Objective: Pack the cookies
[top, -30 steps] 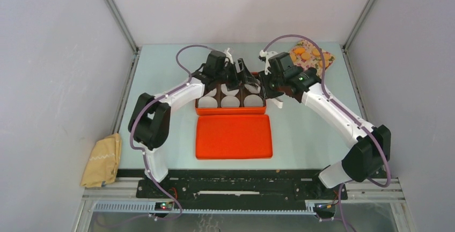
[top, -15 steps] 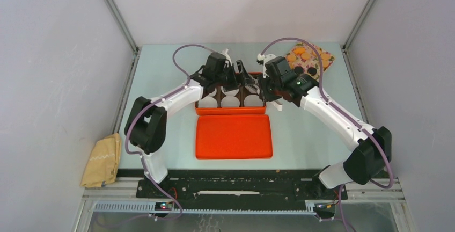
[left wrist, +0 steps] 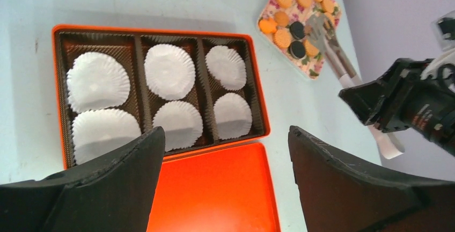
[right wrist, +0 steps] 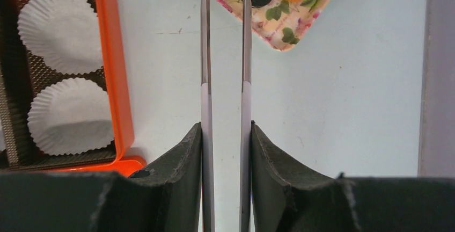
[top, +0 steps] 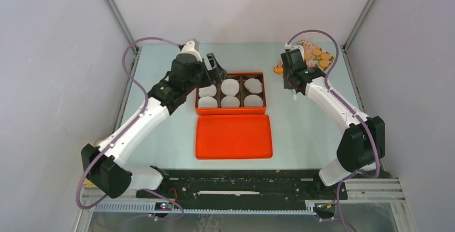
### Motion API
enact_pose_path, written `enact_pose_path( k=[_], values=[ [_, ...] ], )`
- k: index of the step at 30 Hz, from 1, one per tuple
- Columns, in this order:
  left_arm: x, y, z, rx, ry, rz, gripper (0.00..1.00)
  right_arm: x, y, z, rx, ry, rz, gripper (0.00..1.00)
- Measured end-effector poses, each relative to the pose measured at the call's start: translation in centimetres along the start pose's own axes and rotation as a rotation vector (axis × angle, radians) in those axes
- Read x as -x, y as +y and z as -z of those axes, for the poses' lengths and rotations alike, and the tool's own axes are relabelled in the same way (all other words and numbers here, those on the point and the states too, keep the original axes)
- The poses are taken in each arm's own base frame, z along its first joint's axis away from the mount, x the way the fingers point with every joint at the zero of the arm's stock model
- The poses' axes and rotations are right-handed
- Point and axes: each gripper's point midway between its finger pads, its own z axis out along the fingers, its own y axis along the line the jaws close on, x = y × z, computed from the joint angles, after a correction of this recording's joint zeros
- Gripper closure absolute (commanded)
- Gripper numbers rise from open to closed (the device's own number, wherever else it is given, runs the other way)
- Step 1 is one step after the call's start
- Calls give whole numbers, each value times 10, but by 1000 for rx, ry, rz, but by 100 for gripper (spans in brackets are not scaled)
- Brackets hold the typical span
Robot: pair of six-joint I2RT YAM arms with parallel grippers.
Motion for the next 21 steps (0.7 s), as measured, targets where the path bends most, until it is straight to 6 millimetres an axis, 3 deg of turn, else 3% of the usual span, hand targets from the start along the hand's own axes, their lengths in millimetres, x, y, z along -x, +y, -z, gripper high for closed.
enact_pose_path(
  k=[3,8,10,21],
  values=[
    [-10,12,0,33,9,-9,11,-2,-8,-6,-37,10,-7,65],
    [-63,47,-20,130,145,-27,11,-2,-21,-11,-68,16,-27,64],
    [-75,55,-23,156,184,-33,11,-2,-27,-14,-81,22,-38,62],
    [-78,57,-26,159,193,-49,11,-21,-48,-49,-73,122,-154,53]
  ],
)
